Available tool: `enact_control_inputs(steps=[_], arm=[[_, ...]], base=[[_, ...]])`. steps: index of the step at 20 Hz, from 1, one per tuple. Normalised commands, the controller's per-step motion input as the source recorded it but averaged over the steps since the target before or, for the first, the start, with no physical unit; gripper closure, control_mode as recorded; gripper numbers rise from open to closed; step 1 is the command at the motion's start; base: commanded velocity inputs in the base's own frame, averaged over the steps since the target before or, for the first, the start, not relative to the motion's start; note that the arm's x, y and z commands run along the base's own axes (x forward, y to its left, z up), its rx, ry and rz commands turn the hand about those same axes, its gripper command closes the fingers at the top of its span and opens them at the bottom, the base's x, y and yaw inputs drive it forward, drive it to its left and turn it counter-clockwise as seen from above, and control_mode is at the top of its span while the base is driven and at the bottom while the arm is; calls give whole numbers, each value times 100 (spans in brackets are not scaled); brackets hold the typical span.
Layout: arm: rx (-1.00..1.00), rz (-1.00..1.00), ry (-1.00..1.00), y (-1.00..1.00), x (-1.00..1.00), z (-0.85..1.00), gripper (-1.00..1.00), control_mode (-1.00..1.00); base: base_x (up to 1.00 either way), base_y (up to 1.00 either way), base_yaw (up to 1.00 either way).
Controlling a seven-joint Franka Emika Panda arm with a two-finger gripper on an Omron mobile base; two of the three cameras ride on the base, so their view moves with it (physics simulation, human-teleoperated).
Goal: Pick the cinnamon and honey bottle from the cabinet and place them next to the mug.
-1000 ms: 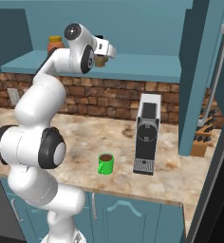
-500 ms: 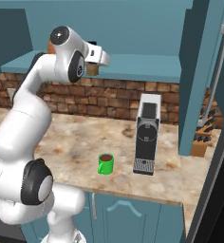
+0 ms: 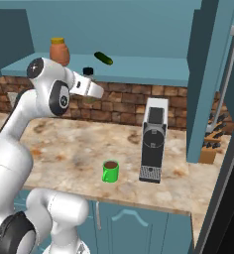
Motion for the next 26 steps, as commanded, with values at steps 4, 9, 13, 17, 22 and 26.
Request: enact_control_inputs(steps=[4,9,13,17,22,26], arm=[[9,-41,0,17,-42,-63,100,-100],[3,-44,0,31,-12,-42,100,-100],[0,-41,0,13,37,-42,100,-100],[0,-18,5,-3,27,-40,100,-100],[1,-6,15,0,-16,-75,100,-100],[4,-1,7,0,-29,-69,100,-100]], base=[[0,0,0],[0,0,0],[0,0,0],[0,0,0],[0,0,0],[0,0,0]])
